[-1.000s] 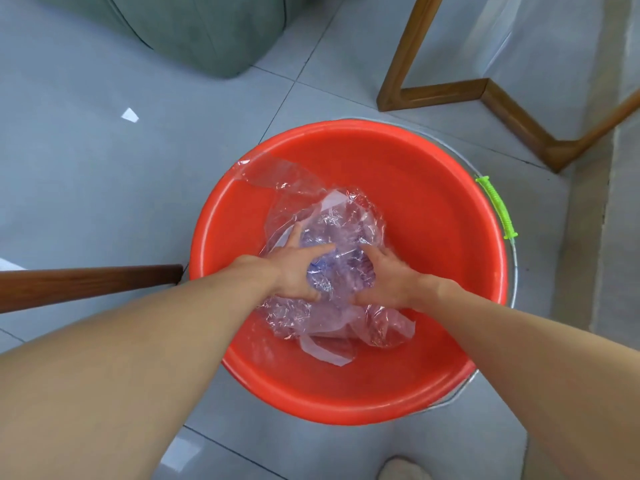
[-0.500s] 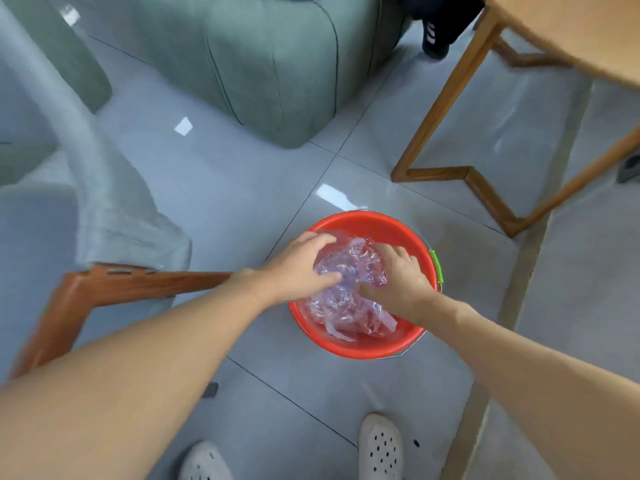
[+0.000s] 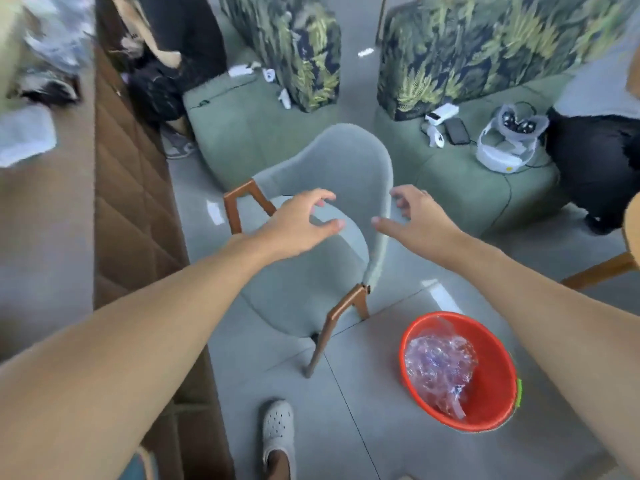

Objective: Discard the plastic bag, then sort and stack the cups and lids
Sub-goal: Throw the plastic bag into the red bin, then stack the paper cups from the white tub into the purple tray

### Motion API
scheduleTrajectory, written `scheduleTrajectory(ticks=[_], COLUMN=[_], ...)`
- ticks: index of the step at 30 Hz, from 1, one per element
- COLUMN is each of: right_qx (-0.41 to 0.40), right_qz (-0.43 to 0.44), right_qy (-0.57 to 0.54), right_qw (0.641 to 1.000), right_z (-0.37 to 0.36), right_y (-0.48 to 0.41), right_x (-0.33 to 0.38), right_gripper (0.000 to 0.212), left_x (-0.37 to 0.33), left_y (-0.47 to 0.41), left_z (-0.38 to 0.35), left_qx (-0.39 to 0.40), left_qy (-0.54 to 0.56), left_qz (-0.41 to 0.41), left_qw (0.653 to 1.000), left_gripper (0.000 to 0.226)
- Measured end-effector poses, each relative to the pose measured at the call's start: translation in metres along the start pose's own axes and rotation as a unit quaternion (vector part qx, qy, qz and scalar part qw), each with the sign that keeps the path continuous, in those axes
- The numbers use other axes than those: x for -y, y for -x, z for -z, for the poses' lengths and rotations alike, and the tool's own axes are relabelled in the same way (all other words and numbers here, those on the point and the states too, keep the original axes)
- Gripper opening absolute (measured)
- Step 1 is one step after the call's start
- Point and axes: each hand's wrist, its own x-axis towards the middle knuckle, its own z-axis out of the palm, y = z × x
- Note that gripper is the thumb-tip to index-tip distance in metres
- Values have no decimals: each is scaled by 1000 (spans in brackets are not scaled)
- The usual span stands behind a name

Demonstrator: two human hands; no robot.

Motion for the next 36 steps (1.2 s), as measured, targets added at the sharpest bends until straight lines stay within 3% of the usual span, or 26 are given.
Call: scheduleTrajectory(ticks=[10, 15, 22, 28, 33, 36], right_qx=[164, 276, 388, 491, 585, 621], right_qz=[198, 279, 352, 438, 528, 558], right_qy=[59, 81, 88, 118, 141, 140], right_qw=[965, 916, 847, 744, 599, 533], right_z=[-185, -295, -398, -483, -547, -572], right_y=[-82, -104, -96, -76, -52, -39], right_x=[256, 365, 477, 542, 569, 567], right_gripper=[43, 39, 34, 32, 29, 24], left_x=[170, 253, 301, 323, 332, 329], left_y=[114, 172, 252, 305, 337, 346], left_z=[205, 279, 337, 365, 352, 331], left_qx=[-155, -237, -327, -405, -478, -497], left_qy=[29, 27, 23, 22, 11, 7], left_qz=[197, 307, 390, 450, 534, 579], left_qw=[968, 922, 860, 795, 698, 646], left_gripper=[54, 50, 47, 42, 40, 40])
